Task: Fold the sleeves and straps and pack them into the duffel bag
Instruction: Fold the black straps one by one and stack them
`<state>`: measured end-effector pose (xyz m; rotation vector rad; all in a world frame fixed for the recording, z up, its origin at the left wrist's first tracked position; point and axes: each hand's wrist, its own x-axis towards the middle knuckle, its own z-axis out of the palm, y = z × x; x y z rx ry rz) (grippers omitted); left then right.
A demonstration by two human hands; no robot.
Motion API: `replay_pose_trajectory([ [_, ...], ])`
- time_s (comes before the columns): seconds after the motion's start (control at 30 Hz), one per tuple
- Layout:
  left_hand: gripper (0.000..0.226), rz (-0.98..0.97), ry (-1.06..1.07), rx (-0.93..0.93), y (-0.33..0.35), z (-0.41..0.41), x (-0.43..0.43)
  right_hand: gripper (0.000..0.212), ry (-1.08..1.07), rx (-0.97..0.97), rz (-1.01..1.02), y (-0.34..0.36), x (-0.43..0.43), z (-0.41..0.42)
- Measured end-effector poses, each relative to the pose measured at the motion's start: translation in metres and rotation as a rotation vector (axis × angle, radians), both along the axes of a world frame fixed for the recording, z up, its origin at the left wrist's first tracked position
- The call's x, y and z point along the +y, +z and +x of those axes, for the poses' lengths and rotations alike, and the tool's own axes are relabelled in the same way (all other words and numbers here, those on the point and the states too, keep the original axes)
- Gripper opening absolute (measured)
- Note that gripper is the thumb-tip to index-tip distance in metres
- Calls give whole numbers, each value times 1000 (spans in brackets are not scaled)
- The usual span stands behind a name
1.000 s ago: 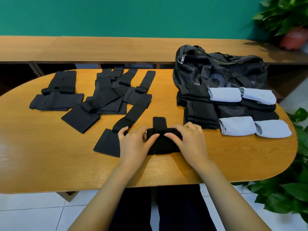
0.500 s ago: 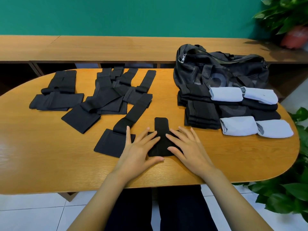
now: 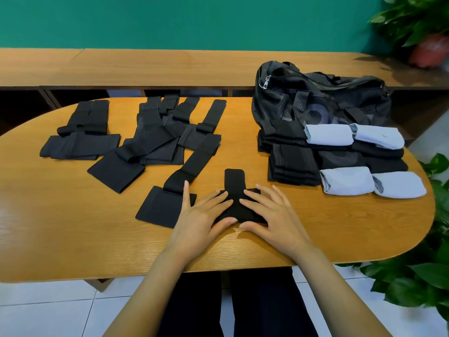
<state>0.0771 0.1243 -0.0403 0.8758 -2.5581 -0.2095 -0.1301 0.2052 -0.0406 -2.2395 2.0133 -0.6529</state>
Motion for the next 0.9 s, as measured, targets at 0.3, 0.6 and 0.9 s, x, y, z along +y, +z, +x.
replay_pose_trajectory([
  [0.3,63,-21,2,17,0,0,1,63,3,28,-40,-2,0,0],
  [0.6,51,-51,-21,43,2,4,4,54,7,10,-152,-2,0,1],
  [0.9,34,-6,-27,188,8,5,5,36,3,-55,-274,8,2,3],
])
